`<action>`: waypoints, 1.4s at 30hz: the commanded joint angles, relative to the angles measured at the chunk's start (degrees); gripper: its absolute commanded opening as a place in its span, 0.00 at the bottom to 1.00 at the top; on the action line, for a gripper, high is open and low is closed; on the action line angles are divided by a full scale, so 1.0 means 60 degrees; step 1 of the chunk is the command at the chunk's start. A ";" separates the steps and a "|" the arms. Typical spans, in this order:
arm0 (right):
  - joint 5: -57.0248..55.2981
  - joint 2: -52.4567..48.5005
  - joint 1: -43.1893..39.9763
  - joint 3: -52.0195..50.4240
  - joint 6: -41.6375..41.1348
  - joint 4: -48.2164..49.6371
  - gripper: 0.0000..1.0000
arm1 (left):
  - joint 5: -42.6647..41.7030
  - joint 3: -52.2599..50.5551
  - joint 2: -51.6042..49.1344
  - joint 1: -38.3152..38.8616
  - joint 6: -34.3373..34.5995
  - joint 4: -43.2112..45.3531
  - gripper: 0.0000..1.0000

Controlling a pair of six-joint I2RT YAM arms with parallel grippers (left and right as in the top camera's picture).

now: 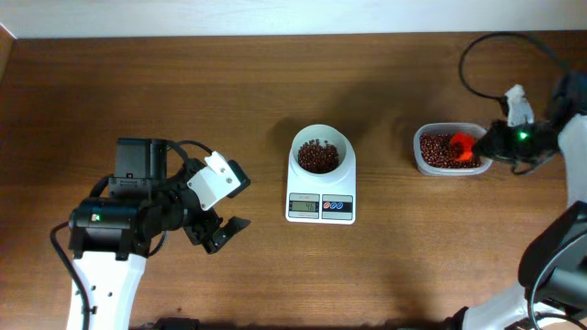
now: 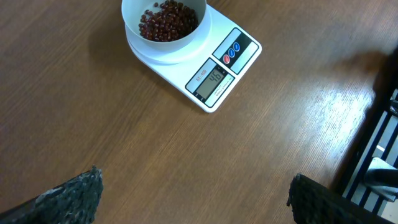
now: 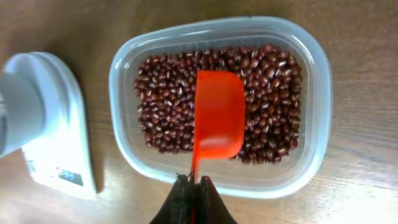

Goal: Scoop and weigh 50g on scale
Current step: 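Lower the orange scoop into the bean tub and scoop red beans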

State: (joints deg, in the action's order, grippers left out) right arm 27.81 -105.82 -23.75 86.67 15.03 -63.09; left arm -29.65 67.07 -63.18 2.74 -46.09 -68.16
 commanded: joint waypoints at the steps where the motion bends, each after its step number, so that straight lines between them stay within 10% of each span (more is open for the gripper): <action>1: 0.1177 -0.0087 -0.0608 -0.0055 0.0208 -0.0186 0.04 | -0.0164 0.0073 0.0022 -0.0047 -0.0124 -0.0011 0.99; 15: -0.1858 -0.0102 0.1275 -0.0109 0.0674 -0.0066 0.04 | -0.0164 0.0073 0.0022 -0.0047 -0.0124 -0.0015 0.99; 42: 0.3446 -0.0703 -0.0900 -0.0790 0.0787 0.0495 0.04 | -0.0164 0.0073 0.0022 -0.0047 -0.0124 -0.0011 0.99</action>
State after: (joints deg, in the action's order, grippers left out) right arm 43.44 -109.47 -27.77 82.30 18.50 -59.77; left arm -29.65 67.07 -63.18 2.74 -46.09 -68.16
